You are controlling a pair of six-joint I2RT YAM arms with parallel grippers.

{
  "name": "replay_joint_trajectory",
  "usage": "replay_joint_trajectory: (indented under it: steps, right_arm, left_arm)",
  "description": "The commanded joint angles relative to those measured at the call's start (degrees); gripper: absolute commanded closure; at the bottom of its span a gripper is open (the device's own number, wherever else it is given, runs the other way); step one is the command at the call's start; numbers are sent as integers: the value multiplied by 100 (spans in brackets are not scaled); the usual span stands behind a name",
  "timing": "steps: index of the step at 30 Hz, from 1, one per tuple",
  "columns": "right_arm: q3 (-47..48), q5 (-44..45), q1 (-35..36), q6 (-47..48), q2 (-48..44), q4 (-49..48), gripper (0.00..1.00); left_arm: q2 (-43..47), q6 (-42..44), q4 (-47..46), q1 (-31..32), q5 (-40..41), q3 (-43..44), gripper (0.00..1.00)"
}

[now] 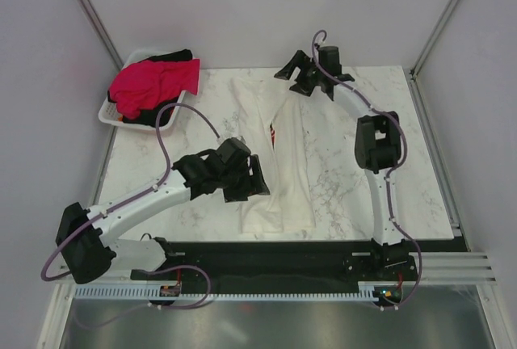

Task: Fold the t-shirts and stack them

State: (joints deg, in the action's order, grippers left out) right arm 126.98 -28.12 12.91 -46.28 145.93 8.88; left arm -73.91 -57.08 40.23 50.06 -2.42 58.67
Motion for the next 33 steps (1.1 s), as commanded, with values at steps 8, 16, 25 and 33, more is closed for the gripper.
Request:
replay_joint_trajectory:
  steps: [8,16,25,33]
  right_arm:
    - [-4572,2529,475,1174,-5420,2072,2]
    - [-8520,2575,1442,709,-7964,2249,18]
    - [-10342,2013,1909,295,-8836,1407,30]
    - [-10702,1722,1996,172,-8695,949,32]
  left_arm:
    - [1185,-145,232,3,1147,-1348,23]
    - [1247,-470,-927,30,586,-2439,25]
    - [1196,-919,-2062,109,435,-3275,27]
    - [800,-1130,-2212,355,567,-3406,30]
